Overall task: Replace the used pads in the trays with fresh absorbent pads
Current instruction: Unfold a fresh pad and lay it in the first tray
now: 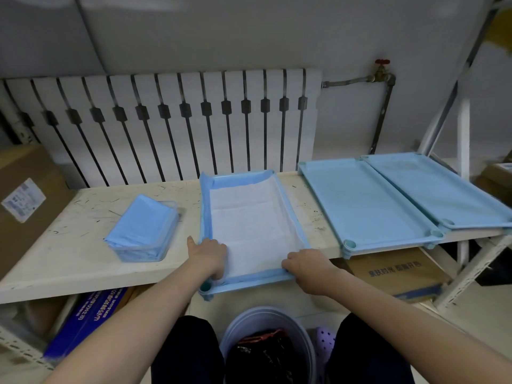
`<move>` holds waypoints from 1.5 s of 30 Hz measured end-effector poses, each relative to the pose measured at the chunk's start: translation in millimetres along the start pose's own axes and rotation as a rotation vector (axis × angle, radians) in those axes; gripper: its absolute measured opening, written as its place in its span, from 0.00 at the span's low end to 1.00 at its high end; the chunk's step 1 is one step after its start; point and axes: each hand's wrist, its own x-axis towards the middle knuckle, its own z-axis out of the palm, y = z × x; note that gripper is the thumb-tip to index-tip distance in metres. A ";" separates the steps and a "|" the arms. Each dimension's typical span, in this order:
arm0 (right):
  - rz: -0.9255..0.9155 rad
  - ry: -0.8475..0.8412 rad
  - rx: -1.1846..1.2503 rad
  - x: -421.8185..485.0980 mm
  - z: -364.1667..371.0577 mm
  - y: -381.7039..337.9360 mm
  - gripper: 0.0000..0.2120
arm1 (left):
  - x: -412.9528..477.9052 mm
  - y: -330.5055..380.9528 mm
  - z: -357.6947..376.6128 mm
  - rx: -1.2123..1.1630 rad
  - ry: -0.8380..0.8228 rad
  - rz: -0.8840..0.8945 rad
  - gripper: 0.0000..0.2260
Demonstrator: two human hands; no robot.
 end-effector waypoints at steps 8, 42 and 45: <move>0.028 0.114 -0.074 -5.4 9.8 2.7 0.13 | -5.2 -13.5 7.9 -0.218 0.304 -0.181 0.22; 0.317 -0.038 0.425 90.2 -36.5 29.6 0.03 | 51.9 -1.7 -33.1 -0.141 0.012 0.149 0.19; 0.335 -0.099 0.416 116.4 -43.4 42.8 0.10 | 71.9 -4.8 -49.5 -0.226 0.064 0.140 0.14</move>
